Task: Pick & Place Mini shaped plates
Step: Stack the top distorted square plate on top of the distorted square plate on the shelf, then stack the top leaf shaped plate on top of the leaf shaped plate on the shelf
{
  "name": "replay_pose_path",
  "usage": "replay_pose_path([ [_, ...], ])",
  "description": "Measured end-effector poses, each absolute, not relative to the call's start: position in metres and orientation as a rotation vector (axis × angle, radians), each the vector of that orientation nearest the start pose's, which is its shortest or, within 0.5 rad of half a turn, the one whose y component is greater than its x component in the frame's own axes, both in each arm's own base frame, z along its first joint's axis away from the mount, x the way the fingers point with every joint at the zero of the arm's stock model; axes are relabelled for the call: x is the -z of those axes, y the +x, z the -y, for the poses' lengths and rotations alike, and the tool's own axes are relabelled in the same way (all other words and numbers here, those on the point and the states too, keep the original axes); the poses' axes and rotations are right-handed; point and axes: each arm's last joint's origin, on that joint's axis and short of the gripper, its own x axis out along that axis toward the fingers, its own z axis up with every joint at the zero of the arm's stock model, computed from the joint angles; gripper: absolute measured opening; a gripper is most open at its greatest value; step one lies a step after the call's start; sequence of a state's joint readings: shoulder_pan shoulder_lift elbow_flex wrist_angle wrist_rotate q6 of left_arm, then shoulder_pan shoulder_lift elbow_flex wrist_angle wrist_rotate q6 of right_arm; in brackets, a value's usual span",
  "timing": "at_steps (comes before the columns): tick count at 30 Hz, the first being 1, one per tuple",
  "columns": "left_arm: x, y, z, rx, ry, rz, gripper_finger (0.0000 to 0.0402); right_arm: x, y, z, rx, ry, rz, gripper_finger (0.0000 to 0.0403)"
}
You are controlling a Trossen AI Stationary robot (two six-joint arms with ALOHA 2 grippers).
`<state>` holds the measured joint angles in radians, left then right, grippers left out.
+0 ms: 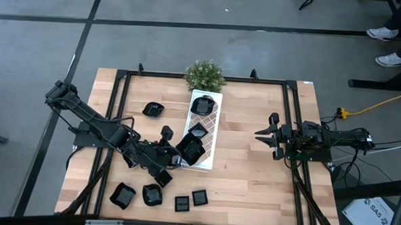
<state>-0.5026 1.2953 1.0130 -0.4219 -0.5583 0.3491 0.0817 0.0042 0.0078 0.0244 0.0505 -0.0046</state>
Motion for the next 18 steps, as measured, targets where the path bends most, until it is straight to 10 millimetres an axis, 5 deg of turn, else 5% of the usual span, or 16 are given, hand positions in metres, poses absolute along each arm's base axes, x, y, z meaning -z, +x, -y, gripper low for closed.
replay_pose_path([
  [7,-0.2869,0.2444,0.1175,0.058,0.624,-0.618,0.0014,-0.1682,0.0972,-0.0065,-0.031,-0.003,0.028,0.0085],
  [18,-0.2873,0.2444,0.1167,0.040,0.668,-0.617,0.0078,-0.1682,0.0972,-0.0065,-0.031,-0.003,0.028,0.0085],
])
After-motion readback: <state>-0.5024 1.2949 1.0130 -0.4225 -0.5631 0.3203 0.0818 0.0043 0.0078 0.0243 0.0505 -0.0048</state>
